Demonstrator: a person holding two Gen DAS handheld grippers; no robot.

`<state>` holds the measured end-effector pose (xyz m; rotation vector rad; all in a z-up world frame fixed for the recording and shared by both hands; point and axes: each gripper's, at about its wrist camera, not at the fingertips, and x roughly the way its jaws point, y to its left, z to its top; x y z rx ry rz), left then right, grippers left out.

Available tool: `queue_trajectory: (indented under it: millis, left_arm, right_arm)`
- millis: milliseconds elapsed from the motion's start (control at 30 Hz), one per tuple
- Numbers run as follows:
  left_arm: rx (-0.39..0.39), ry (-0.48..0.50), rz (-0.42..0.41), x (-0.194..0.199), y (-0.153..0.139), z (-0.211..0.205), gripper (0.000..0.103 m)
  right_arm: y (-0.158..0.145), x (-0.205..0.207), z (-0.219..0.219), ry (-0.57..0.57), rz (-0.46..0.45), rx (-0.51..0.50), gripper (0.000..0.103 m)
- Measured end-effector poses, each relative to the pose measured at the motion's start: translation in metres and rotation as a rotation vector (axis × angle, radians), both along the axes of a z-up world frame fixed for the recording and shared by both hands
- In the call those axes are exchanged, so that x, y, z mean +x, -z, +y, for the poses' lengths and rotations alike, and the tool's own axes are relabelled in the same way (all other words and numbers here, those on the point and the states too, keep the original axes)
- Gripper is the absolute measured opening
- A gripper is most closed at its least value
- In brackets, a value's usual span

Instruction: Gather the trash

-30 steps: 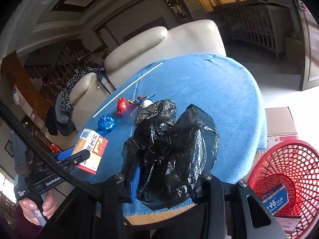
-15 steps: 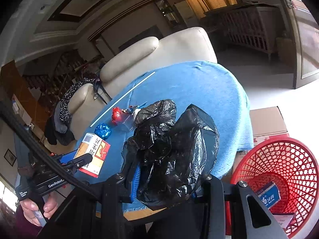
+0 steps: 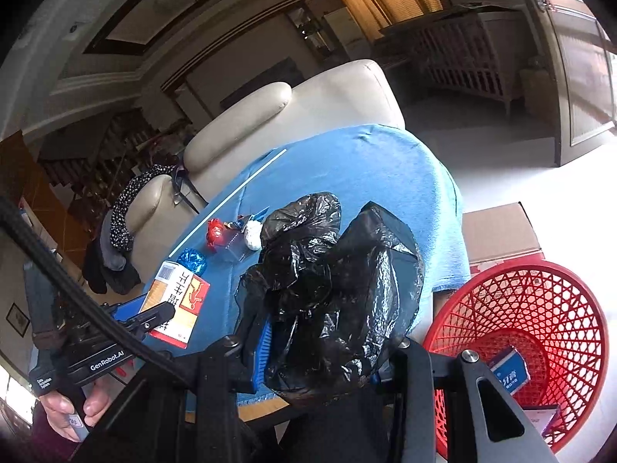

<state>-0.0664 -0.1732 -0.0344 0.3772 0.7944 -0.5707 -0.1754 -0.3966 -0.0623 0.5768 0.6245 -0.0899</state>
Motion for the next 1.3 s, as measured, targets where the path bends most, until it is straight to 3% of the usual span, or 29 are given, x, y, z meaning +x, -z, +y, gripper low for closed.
queue_trajectory:
  millis: [400, 867, 1300]
  left_arm:
    - [0.01, 0.026, 0.005, -0.005, 0.004, -0.007, 0.048]
    - [0.02, 0.132, -0.008, -0.026, 0.003, -0.033, 0.048]
    - [0.026, 0.299, -0.015, -0.039, 0.002, -0.099, 0.048]
  right_arm:
    - [0.004, -0.005, -0.008, 0.031, 0.012, 0.018, 0.04]
    - [0.011, -0.031, -0.04, 0.13, 0.014, 0.044, 0.04]
    - [0.02, -0.07, -0.085, 0.263, 0.023, 0.066, 0.04]
